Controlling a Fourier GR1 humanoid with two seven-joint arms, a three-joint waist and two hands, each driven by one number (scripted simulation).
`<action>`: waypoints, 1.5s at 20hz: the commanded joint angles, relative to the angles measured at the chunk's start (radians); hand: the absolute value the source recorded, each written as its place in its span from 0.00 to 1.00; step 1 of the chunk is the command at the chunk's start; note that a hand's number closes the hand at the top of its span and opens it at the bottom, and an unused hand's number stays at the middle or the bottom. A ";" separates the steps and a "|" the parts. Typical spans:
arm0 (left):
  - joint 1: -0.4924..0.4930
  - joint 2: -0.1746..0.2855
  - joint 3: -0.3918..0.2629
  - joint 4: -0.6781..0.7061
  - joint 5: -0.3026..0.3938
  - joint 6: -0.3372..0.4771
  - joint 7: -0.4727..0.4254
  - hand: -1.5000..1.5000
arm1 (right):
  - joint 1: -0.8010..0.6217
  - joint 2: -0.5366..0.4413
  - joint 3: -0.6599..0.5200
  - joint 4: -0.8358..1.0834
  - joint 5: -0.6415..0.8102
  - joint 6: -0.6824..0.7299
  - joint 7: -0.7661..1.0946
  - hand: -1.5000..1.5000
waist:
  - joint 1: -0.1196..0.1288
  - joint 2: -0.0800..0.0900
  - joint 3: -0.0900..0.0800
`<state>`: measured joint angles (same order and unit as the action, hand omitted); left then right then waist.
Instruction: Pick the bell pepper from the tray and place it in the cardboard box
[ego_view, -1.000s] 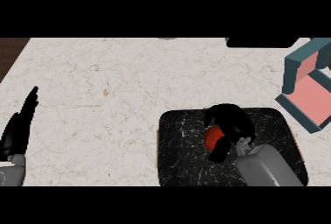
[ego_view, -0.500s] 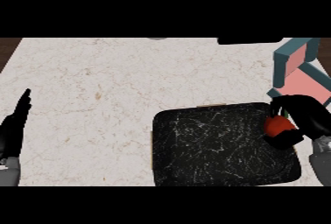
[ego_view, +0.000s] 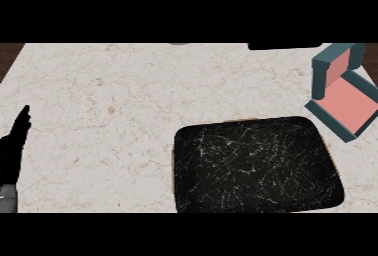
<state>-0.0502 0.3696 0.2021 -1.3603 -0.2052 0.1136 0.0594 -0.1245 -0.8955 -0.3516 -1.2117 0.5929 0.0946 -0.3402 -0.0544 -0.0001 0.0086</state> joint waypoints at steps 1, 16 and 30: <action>-0.015 0.003 -0.010 0.001 -0.008 -0.006 -0.002 0.50 | -0.002 -0.104 -0.155 0.162 -0.100 -0.044 -0.298 1.00 | 0.029 0.004 -0.002; -0.082 -0.058 -0.075 0.012 -0.065 0.006 0.027 0.50 | -0.479 -0.169 -0.077 0.575 -0.159 0.234 -0.360 1.00 | 0.084 0.007 -0.008; -0.089 -0.022 -0.040 0.013 -0.051 -0.037 0.006 0.50 | -0.824 0.064 0.054 0.814 -0.039 0.134 -0.162 1.00 | 0.099 0.013 -0.007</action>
<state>-0.1352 0.3440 0.1640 -1.3344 -0.2526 0.0836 0.0561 -0.8811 -0.8803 -0.3249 -0.4756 0.5154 0.2732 -0.5108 0.0384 0.0108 0.0008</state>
